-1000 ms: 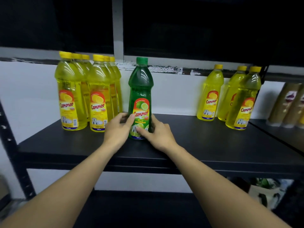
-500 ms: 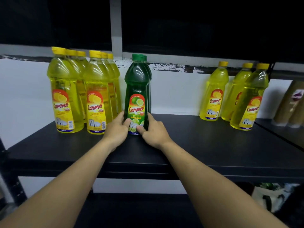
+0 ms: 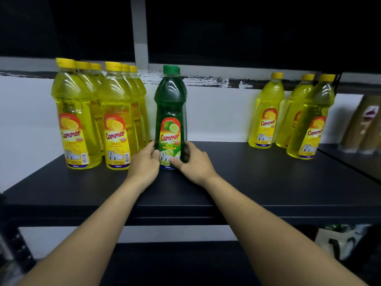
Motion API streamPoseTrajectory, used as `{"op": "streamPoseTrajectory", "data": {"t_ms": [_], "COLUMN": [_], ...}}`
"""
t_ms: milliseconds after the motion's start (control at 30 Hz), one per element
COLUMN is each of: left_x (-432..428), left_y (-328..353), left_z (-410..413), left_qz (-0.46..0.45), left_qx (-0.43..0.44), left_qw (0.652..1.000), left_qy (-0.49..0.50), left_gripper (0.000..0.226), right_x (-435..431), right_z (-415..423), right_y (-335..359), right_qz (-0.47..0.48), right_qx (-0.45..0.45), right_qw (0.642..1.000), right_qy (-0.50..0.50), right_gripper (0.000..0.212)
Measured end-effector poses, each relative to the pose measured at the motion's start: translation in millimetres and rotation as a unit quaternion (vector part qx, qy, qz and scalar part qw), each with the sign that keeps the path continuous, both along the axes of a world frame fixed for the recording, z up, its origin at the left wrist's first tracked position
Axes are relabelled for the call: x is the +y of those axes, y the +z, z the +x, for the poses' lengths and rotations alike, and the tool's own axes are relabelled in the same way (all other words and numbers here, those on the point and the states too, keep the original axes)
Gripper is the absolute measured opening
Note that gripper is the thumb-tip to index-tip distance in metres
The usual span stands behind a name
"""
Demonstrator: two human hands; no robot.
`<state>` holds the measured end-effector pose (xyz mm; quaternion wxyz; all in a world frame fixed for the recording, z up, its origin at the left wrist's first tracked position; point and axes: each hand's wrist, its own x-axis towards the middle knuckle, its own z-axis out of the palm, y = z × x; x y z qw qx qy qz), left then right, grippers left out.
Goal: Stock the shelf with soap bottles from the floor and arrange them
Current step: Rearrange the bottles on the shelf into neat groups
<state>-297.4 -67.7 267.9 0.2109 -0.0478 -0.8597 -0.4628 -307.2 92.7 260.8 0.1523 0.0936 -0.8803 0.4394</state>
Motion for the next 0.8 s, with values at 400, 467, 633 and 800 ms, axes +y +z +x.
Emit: {"op": "streamPoseTrajectory", "data": {"t_ms": [400,467,633,800], "left_x": [15,30,84,139], "left_y": [7,6,3,4], "left_z": [38,45,46,43], "left_qz": [-0.038,-0.035,-0.123,-0.236], "left_qx": [0.206,0.193,0.092,-0.001], "left_qw": [0.977,0.98,0.978,0.948], "left_qy": [0.046,-0.009,-0.138,-0.211], "left_gripper": [0.027,0.019,0.013,0.034], "right_x": [29,45,92,154], "right_z": [54,70,98,119], "right_y": [10,9,8,9], "right_qz": [-0.088,-0.097,-0.103,-0.076], "right_qx": [-0.059,-0.067,-0.061,-0.053], "right_qw": [0.994,0.992,0.993,0.99], "right_qy": [0.039,0.051,0.003,-0.102], "right_gripper": [0.088,0.086,0.076,0.07]}}
